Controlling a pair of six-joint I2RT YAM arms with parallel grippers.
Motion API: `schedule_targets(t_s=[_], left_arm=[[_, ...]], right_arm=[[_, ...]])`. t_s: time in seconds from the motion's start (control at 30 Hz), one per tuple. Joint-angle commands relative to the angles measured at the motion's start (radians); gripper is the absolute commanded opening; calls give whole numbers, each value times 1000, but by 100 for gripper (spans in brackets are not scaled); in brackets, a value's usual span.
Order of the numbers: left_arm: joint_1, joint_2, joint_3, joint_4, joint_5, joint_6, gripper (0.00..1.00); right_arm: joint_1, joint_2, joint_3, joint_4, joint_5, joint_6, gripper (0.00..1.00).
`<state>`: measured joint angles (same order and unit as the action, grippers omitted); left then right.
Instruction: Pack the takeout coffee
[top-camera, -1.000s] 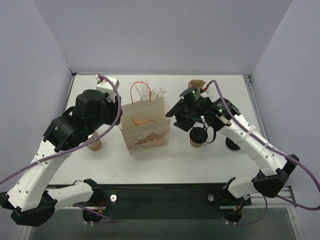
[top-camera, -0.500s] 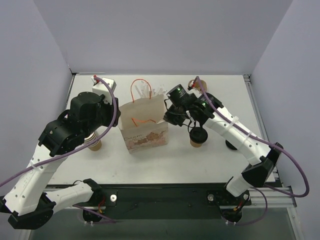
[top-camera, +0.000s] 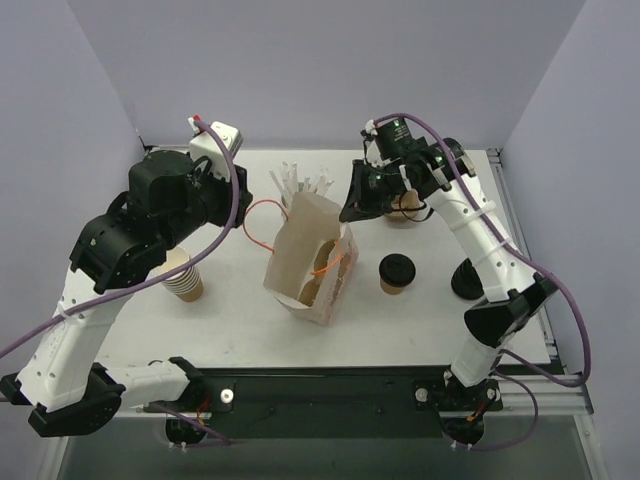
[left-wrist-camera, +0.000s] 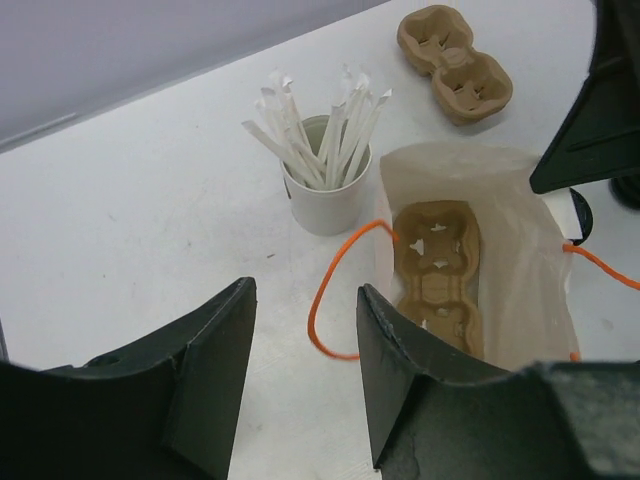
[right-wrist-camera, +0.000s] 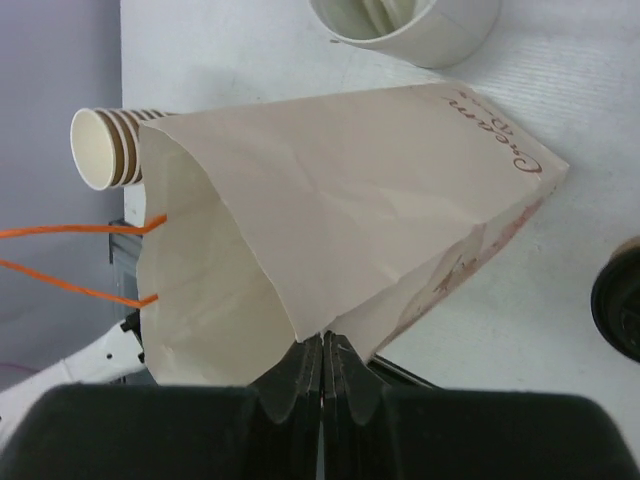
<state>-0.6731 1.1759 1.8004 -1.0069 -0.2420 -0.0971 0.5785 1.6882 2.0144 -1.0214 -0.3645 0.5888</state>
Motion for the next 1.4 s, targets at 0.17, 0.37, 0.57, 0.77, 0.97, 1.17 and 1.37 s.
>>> schedule_targets(t_s=[0.17, 0.37, 0.57, 0.77, 0.97, 1.17, 1.37], left_arm=[[14, 103, -9, 255, 410, 280, 55], [30, 125, -87, 333, 553, 358, 56], [59, 198, -87, 350, 642, 473, 57], [86, 229, -122, 350, 774, 473, 60], [89, 281, -110, 288, 808, 533, 58], [89, 314, -124, 200, 810, 621, 58], [87, 364, -105, 180, 817, 663, 58]], right_arm=[[26, 146, 138, -266, -242, -331, 0], [0, 93, 130, -244, -159, -310, 32], [-49, -24, 109, -183, -61, -242, 54], [-111, -255, -161, -74, 153, -230, 59], [-161, -469, -379, 63, 160, -181, 59], [-189, -535, -434, 87, 182, -193, 59], [-226, -532, -413, 87, 159, -207, 59]])
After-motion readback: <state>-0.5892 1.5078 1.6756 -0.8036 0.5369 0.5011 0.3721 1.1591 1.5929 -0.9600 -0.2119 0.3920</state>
